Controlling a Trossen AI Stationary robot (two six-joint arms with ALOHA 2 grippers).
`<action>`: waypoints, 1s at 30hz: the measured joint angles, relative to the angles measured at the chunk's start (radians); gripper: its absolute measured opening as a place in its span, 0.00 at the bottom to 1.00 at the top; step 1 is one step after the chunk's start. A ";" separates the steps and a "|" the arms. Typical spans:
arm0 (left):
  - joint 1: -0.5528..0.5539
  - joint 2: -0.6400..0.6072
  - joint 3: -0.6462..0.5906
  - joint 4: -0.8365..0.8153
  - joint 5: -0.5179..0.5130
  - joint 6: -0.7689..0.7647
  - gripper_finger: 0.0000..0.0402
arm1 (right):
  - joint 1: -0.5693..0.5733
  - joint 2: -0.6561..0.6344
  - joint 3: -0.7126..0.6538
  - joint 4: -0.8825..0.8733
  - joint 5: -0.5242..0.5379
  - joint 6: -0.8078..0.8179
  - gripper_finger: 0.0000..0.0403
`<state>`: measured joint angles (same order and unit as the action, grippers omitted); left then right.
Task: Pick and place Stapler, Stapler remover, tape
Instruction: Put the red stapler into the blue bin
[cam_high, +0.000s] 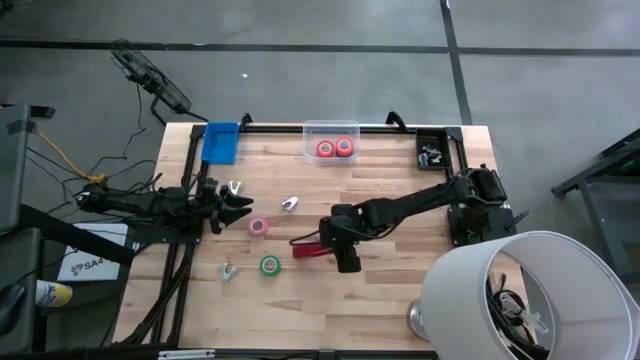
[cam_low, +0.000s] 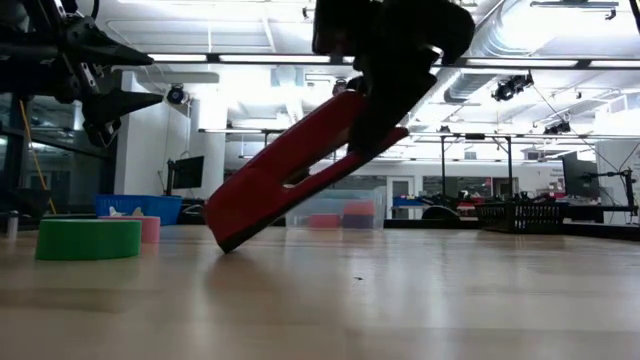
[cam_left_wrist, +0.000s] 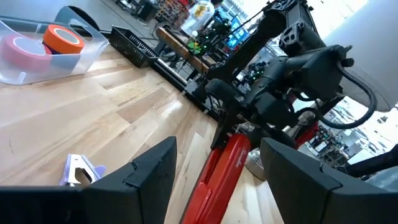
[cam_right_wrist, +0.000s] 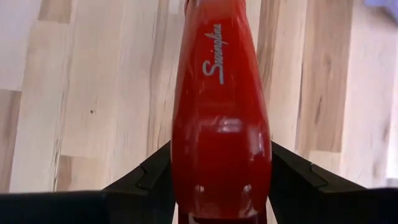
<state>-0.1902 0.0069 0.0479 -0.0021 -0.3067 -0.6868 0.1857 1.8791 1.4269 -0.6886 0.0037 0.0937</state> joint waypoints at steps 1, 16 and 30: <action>0.000 0.000 0.000 0.000 0.000 0.000 0.57 | -0.002 0.005 0.000 -0.009 -0.010 0.000 0.45; 0.000 0.000 0.000 0.000 0.006 -0.003 0.57 | -0.002 0.164 -0.002 -0.160 -0.139 -0.037 0.43; 0.000 0.000 0.000 -0.001 0.019 -0.003 0.57 | -0.002 0.170 -0.001 -0.190 -0.162 -0.060 0.58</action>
<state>-0.1902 0.0071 0.0479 -0.0030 -0.2882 -0.6899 0.1836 2.0487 1.4258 -0.8788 -0.1578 0.0335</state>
